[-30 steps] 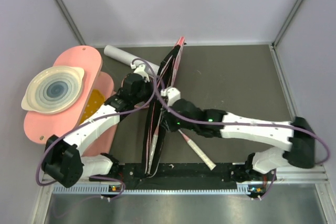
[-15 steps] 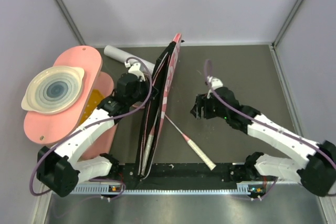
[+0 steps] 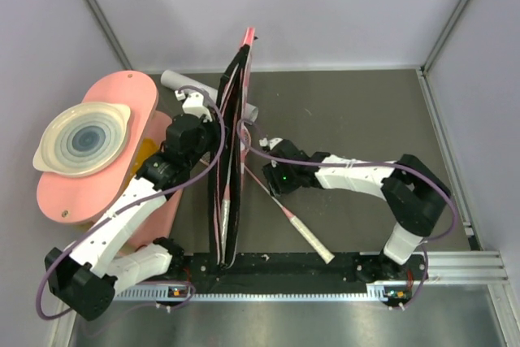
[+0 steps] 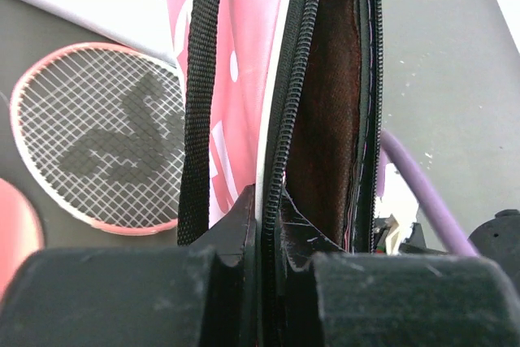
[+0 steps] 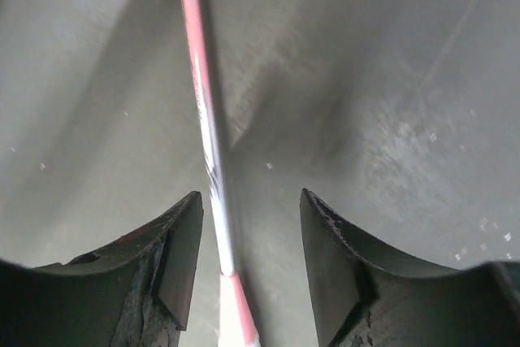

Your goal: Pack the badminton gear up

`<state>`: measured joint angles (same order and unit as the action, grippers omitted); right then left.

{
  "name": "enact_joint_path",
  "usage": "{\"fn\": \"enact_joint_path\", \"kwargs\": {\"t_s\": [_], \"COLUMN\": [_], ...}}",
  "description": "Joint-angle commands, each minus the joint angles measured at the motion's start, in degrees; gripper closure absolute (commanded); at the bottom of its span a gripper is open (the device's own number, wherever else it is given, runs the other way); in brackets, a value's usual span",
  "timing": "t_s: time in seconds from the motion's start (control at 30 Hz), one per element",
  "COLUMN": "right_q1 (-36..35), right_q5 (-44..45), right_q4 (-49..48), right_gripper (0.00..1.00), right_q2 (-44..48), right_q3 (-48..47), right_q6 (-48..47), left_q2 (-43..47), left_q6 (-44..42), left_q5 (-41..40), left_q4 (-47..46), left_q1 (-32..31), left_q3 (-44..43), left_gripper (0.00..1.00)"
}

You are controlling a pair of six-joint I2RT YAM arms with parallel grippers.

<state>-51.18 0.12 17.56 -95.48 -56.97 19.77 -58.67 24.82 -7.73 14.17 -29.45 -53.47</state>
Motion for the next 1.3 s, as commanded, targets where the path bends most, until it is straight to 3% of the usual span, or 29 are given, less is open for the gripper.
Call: {"fn": "enact_joint_path", "kwargs": {"t_s": [0.0, 0.27, 0.4, 0.6, 0.73, 1.03, 1.27], "right_q1": [-1.9, -3.8, -5.2, -6.5, -6.6, -6.6, -4.2], "right_q5": [3.1, 3.6, 5.2, 7.6, 7.7, 5.6, 4.3], "right_q4": [0.1, 0.7, 0.5, -0.5, -0.8, -4.7, -8.3], "right_gripper": [0.51, 0.52, 0.59, 0.74, 1.00, 1.00, 1.00], "right_q2": [-4.7, -9.7, -12.7, -15.1, -14.5, -3.8, 6.7], "right_q3": [-6.8, -11.0, -12.5, -13.4, -12.6, -5.2, 1.7], "right_q6": [-2.5, -3.3, -3.9, -6.1, -8.0, -14.9, -9.7], "left_q2": [3.7, 4.9, 5.3, 6.3, 6.4, 6.9, 7.1], "left_q6": [-3.5, -4.4, -4.2, -4.2, -4.0, -4.3, -4.3], "left_q5": [-6.2, -7.2, -8.1, -9.2, -9.2, -10.2, -10.1], "left_q4": [-5.8, -6.8, -6.4, -6.2, -6.2, -6.6, -6.7], "left_q1": [0.3, 0.5, 0.9, 1.0, 1.2, 1.3, 1.5], "left_q3": [-1.6, 0.5, 0.6, 1.4, 1.6, 2.4, 2.4], "left_gripper": [1.00, 1.00, 1.00, 1.00, 1.00, 1.00, 1.00]}}
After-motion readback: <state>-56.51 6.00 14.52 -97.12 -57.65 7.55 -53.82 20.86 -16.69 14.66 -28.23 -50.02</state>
